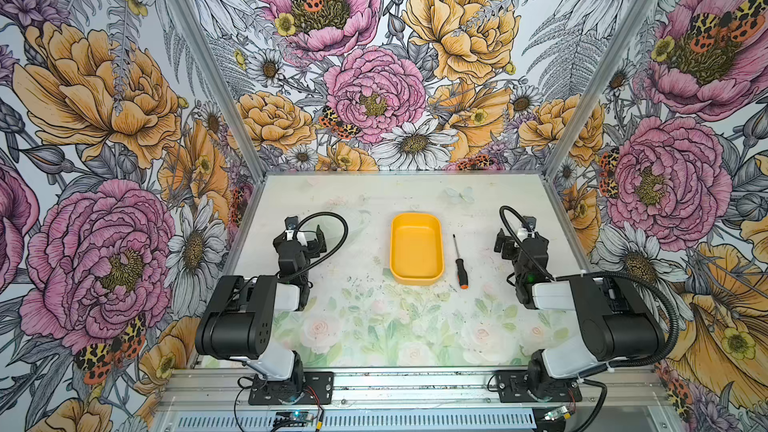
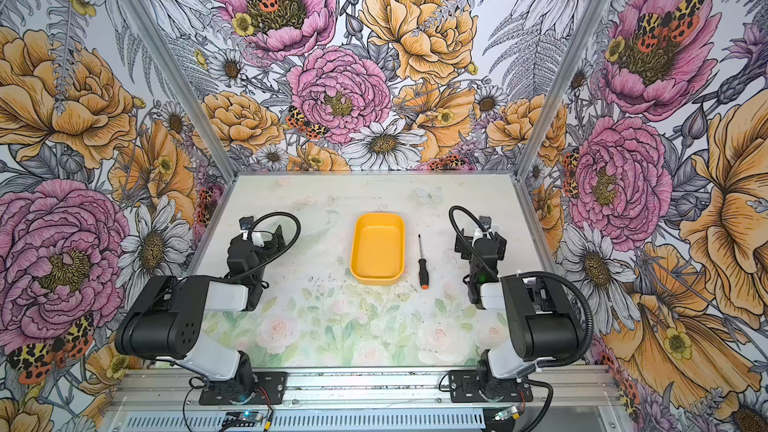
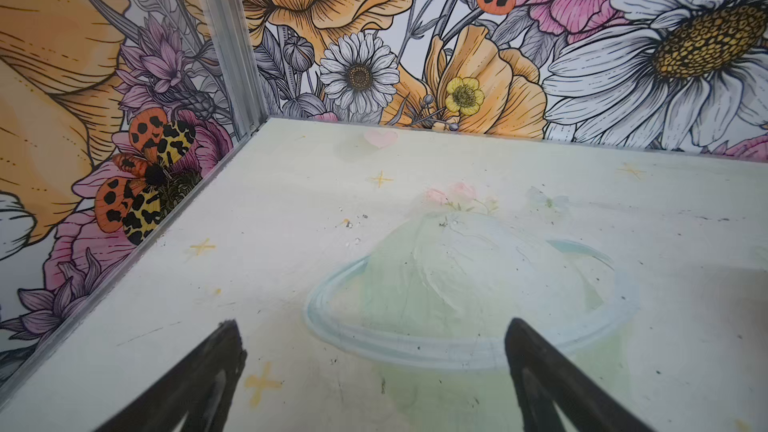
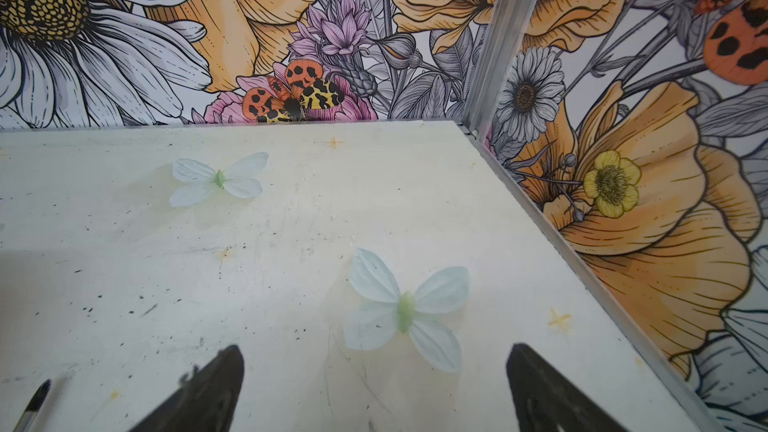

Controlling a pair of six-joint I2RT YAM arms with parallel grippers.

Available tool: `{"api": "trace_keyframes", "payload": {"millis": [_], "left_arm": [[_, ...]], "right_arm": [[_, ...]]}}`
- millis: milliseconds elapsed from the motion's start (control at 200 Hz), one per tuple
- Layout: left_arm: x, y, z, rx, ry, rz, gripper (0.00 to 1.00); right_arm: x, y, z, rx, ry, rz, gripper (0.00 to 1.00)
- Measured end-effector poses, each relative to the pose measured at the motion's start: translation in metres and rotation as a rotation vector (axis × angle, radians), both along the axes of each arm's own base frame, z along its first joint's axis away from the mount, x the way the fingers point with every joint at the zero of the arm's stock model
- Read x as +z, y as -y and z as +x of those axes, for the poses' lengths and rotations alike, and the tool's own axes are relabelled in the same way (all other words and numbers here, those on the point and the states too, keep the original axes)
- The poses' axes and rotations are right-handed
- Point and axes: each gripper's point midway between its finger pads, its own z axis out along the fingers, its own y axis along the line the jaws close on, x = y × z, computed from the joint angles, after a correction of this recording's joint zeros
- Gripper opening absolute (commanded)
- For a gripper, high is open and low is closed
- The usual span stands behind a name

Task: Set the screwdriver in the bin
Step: 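Move the right gripper toward the screwdriver beside the yellow bin, then lower the right gripper and close it on the black screwdriver handle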

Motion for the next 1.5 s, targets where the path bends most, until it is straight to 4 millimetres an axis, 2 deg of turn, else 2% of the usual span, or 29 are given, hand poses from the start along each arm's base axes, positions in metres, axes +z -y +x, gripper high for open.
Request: {"api": "trace_keyframes", "payload": {"millis": [295,465,586,656,696,781,841,906,951,1036,1201,1336,1501], "left_arm": [[-0.001,0.000,0.000,-0.004,-0.006,-0.002,0.99],[-0.002,0.004,0.000,-0.031,-0.008,-0.006,0.99],[-0.001,0.008,-0.001,-0.051,-0.034,-0.004,0.99],[0.014,0.010,-0.002,-0.061,-0.032,0.001,0.99],[0.030,0.012,-0.002,-0.072,-0.017,0.001,0.99],[0.073,0.020,0.000,-0.114,0.040,-0.017,0.99],[0.103,0.029,-0.002,-0.151,0.085,-0.037,0.99],[0.119,0.044,-0.008,-0.200,0.110,-0.064,0.99],[0.123,0.056,-0.013,-0.241,0.107,-0.088,0.99],[0.116,0.079,-0.022,-0.310,0.072,-0.137,0.99],[0.079,0.114,-0.040,-0.395,-0.048,-0.217,0.99],[0.060,0.131,-0.050,-0.426,-0.111,-0.255,0.99],[0.034,0.133,-0.053,-0.410,-0.181,-0.301,0.99]], "right_arm": [[0.000,0.000,0.000,0.000,0.000,0.000,0.99],[0.000,0.001,0.000,0.000,0.000,0.004,0.92],[0.002,-0.001,-0.003,0.006,-0.018,0.000,0.91],[0.014,-0.003,-0.005,0.008,-0.026,0.001,0.91],[0.026,-0.004,-0.005,0.006,-0.021,0.011,0.91],[0.063,-0.010,0.001,0.022,-0.001,0.061,0.93],[0.086,-0.016,0.004,0.040,0.009,0.110,0.98],[0.102,-0.027,0.004,0.075,-0.001,0.173,0.99],[0.104,-0.037,0.002,0.107,-0.020,0.211,0.99],[0.088,-0.062,-0.007,0.182,-0.109,0.292,0.99],[0.037,-0.108,-0.033,0.283,-0.323,0.415,0.99],[0.007,-0.124,-0.055,0.300,-0.435,0.456,0.95],[-0.013,-0.137,-0.065,0.315,-0.513,0.474,0.91]]}}
